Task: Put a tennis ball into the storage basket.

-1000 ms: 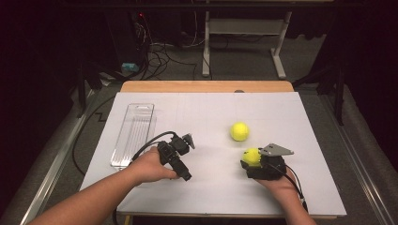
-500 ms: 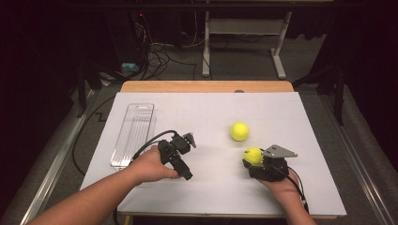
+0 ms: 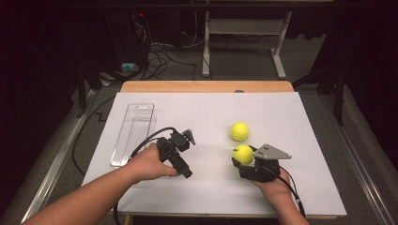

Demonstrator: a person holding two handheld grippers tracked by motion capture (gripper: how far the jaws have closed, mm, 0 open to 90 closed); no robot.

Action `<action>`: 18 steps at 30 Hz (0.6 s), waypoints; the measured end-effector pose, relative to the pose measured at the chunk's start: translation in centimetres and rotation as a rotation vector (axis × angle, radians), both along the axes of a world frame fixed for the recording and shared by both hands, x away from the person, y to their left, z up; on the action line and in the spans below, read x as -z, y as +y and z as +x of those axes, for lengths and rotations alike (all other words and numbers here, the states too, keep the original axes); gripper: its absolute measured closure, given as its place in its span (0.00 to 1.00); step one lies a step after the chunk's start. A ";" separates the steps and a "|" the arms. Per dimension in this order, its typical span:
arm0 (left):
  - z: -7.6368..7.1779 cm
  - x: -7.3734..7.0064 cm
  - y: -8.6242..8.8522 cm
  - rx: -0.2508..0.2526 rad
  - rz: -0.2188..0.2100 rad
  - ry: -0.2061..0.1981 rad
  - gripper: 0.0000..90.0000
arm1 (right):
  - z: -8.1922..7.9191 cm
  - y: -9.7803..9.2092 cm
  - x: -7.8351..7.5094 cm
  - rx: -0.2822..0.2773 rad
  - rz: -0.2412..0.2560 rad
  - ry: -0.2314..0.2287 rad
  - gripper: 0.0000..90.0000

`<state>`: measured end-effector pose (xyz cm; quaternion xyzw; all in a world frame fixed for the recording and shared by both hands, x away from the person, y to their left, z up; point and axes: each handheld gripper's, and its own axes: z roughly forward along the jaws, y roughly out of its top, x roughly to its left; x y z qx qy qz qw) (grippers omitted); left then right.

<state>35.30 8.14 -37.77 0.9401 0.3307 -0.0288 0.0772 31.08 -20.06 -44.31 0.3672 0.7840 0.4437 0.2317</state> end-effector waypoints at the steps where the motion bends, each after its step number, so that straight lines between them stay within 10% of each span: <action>1: 0.0 0.0 0.0 -0.007 -0.005 -0.002 0.01 | 0.0 0.3 -0.1 -0.007 -0.001 -0.002 0.31; 18: 0.0 -0.7 0.1 -0.012 -0.004 -0.006 0.01 | -0.5 6.2 0.2 -0.138 0.003 -0.013 0.31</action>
